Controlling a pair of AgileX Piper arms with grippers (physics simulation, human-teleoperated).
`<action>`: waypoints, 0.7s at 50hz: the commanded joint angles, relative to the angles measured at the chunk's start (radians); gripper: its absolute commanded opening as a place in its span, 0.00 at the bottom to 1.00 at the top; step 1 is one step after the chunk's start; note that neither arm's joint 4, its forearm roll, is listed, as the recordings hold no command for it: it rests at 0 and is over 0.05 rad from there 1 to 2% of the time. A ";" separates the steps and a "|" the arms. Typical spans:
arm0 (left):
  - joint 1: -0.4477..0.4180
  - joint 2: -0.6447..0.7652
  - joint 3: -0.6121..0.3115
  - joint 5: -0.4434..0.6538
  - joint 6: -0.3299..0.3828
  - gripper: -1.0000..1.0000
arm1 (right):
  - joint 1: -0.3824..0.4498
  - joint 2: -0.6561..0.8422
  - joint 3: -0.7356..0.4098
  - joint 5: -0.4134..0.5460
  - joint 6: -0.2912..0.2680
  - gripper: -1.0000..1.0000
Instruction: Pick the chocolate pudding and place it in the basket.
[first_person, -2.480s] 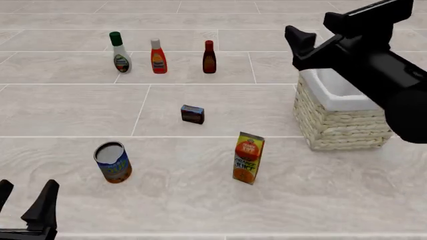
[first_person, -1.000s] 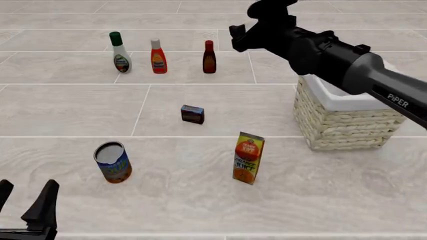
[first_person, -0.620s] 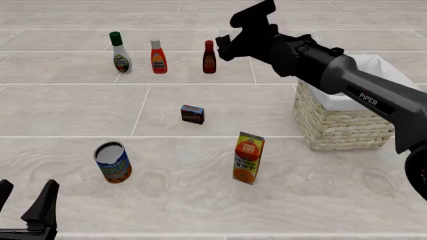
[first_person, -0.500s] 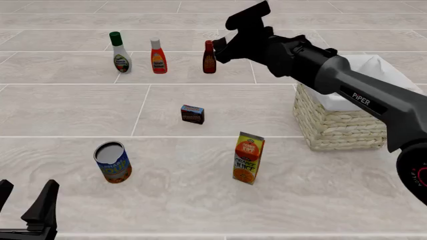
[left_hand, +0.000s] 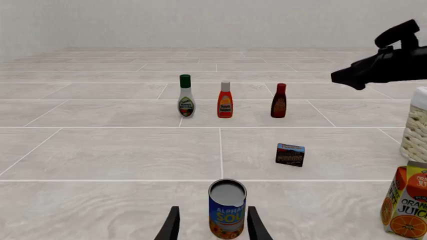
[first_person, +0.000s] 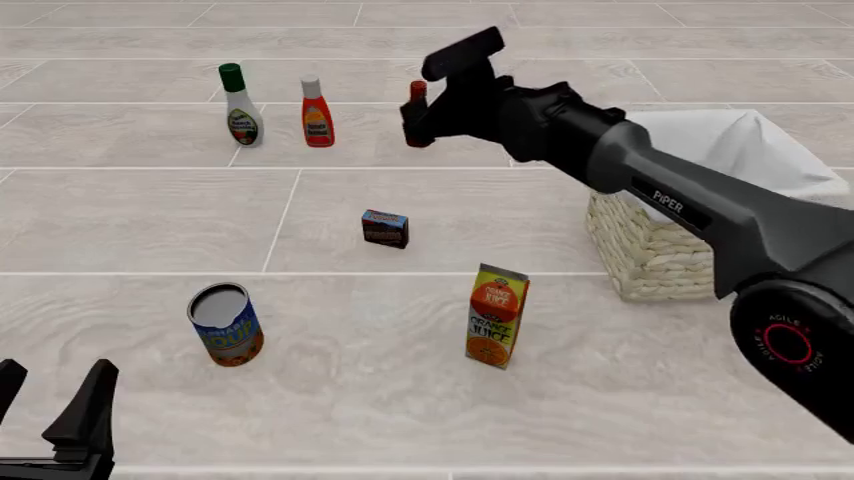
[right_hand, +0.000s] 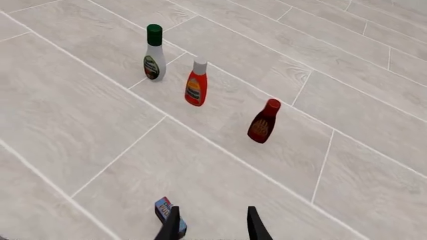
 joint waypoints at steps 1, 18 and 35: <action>0.000 0.000 0.000 0.000 0.000 1.00 | 0.024 0.047 -0.035 0.022 0.015 1.00; 0.000 0.000 0.000 0.000 0.000 1.00 | 0.049 0.117 -0.093 0.049 0.031 1.00; 0.000 0.000 0.000 0.000 0.000 1.00 | 0.057 0.203 -0.181 0.081 0.044 1.00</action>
